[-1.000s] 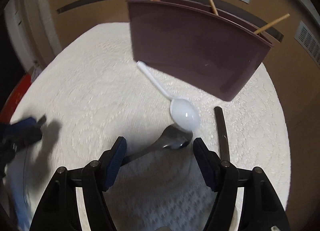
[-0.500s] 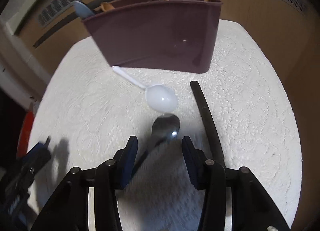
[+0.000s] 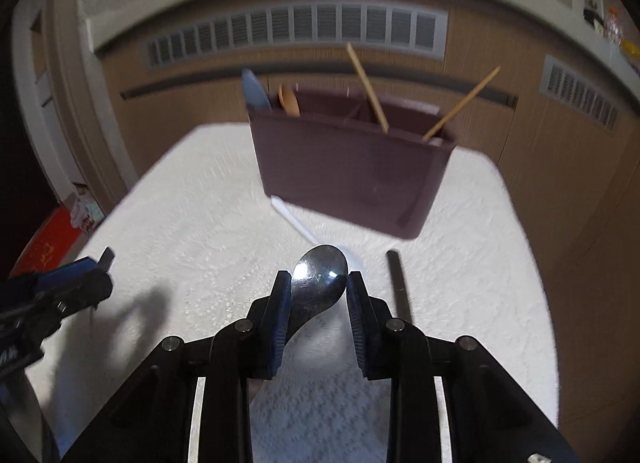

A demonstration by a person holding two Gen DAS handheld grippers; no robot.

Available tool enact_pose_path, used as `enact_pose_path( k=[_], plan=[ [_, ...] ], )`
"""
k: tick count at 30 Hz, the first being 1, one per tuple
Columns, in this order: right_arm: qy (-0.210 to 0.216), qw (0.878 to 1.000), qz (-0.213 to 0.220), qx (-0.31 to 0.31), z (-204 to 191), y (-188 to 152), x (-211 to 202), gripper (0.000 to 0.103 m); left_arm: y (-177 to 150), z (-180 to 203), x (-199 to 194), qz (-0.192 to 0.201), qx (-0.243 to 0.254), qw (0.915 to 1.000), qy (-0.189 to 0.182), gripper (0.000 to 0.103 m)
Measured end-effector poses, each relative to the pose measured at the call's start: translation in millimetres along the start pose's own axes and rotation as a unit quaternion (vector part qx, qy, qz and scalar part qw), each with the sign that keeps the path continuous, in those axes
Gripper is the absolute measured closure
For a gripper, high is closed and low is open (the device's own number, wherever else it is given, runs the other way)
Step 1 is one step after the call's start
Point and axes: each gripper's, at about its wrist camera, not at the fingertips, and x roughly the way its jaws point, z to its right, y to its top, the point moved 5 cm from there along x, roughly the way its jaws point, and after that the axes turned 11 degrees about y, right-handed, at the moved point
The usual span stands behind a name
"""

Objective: Organize utensils
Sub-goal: 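Grasp the metal spatula spoon with the left gripper while the right gripper grasps a metal spoon, then lift both held utensils and carry them over the caddy, then open both grippers to drop the utensils into the caddy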

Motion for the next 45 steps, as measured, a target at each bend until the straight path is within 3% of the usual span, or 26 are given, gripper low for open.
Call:
enact_pose_path(
  k=[4,13,17,22,26,30,35,41,45],
  plan=[
    [-0.003,0.999,0.049,-0.022,-1.0,4.1,-39.5,0.077,7.9,17.3,-16.0,0.021,0.02,0.9995,-0.009,0.07],
    [-0.005,0.994,0.105,-0.031,10.4,28.1,-75.5,0.077,34.9,46.9,-34.2,0.046,0.048,0.9976,-0.022,0.07],
    [-0.021,0.989,0.138,-0.042,18.9,51.4,-92.1,0.078,84.9,64.4,-54.4,0.09,0.063,0.9931,-0.04,0.07],
    [-0.07,0.969,0.225,-0.08,32.0,126.1,-137.8,0.077,172.5,86.4,-77.5,0.163,0.078,0.9819,-0.057,0.07],
    [-0.101,0.956,0.258,-0.099,42.1,178.8,-152.6,0.077,221.7,93.0,-72.8,0.187,0.074,0.9777,-0.061,0.071],
    [-0.121,0.95,0.266,-0.106,54.0,206.8,-142.9,0.077,250.5,98.2,-52.5,0.199,0.074,0.9755,-0.057,0.071],
    [-0.137,0.951,0.254,-0.111,60.9,217.6,-105.0,0.077,266.0,103.9,-11.3,0.187,0.08,0.9776,-0.053,0.071],
    [-0.163,0.953,0.219,-0.132,66.2,211.0,-41.4,0.077,259.3,88.4,44.9,0.14,0.064,0.9863,-0.059,0.071],
    [-0.167,0.957,0.191,-0.141,74.4,202.1,0.7,0.077,234.5,75.6,73.7,0.101,0.067,0.9909,-0.058,0.071]
  ],
)
